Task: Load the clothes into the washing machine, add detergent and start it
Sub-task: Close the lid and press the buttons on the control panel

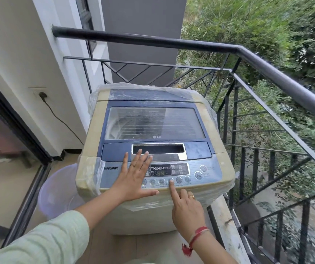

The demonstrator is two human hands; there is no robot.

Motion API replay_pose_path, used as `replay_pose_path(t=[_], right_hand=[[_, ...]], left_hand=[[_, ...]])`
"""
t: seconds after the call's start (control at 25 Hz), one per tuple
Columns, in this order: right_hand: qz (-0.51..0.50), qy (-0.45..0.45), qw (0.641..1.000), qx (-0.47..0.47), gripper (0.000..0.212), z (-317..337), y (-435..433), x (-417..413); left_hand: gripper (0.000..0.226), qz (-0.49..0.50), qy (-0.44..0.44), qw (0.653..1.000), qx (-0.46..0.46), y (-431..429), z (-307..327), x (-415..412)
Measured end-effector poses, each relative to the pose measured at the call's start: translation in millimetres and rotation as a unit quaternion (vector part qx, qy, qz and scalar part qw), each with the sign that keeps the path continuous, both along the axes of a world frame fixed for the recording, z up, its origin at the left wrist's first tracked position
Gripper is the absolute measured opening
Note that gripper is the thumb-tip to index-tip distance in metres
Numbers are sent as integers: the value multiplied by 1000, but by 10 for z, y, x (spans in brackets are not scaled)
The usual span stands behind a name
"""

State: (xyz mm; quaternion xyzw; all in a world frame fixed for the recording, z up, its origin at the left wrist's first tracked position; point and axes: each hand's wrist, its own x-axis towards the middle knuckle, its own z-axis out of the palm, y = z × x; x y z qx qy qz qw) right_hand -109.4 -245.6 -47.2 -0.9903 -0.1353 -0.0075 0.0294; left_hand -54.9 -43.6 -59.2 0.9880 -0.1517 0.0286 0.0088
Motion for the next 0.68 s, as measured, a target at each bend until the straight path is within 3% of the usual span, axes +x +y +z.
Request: replay_pose_path(t=[0.2, 0.32, 0.44, 0.68], right_hand=[[-15, -4, 1000, 1, 101, -15, 42, 3], [-16, 52, 998, 17, 105, 23, -29, -55], [11, 45, 998, 49, 89, -37, -188, -83], [-6, 54, 997, 59, 86, -47, -279, -65]], left_hand=[[113, 3, -2, 1000, 1, -6, 5, -3], [112, 4, -6, 1000, -3, -8, 1, -10], [112, 6, -6, 1000, -1, -16, 5, -18], [113, 10, -5, 1000, 1, -26, 14, -27]])
